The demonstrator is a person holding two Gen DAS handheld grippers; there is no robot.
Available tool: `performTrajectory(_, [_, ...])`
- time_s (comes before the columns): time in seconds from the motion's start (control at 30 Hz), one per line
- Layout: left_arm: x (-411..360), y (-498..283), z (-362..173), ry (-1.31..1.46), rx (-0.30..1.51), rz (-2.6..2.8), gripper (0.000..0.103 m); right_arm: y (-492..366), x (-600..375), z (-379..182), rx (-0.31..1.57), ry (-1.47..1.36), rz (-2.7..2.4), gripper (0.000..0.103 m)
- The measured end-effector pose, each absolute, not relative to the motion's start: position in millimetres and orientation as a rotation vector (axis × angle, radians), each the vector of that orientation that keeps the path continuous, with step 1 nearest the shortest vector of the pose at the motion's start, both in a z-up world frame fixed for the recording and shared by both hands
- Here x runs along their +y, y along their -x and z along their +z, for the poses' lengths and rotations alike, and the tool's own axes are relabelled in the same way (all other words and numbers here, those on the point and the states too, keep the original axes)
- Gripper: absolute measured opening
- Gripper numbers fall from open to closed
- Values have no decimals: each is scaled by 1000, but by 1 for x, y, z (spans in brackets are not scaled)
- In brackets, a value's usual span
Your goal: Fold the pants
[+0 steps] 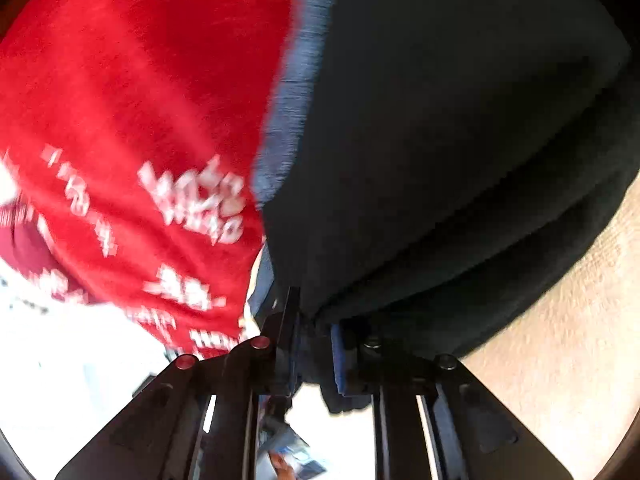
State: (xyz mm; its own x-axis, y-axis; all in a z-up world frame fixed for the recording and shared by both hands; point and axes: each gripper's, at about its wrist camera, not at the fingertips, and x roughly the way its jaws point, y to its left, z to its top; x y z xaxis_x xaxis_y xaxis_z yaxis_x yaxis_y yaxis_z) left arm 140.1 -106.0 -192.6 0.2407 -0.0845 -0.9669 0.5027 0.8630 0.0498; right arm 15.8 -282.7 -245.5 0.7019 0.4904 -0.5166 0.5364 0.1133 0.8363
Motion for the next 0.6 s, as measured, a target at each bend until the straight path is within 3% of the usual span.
performTrajectory(0.13, [-110, -139, -200, -424, 1279, -401, 86, -21, -261, -246, 1083, -1332, -38, 16])
performTrajectory(0.2, [-112, -141, -202, -420, 1301, -377, 86, -20, -264, -262, 1077, -1385, -24, 19])
performTrajectory(0.33, [-119, -143, -184, -402, 1262, -391, 86, -19, -278, -241, 1120, -1366, 50, 40])
performTrajectory(0.47, [-151, -145, -162, -350, 1239, -484, 86, -8, -303, -179, 1082, -1096, 74, 39])
performTrajectory(0.6, [-196, -145, -166, -320, 1251, -567, 86, -22, -363, -157, 1100, -876, -137, 20])
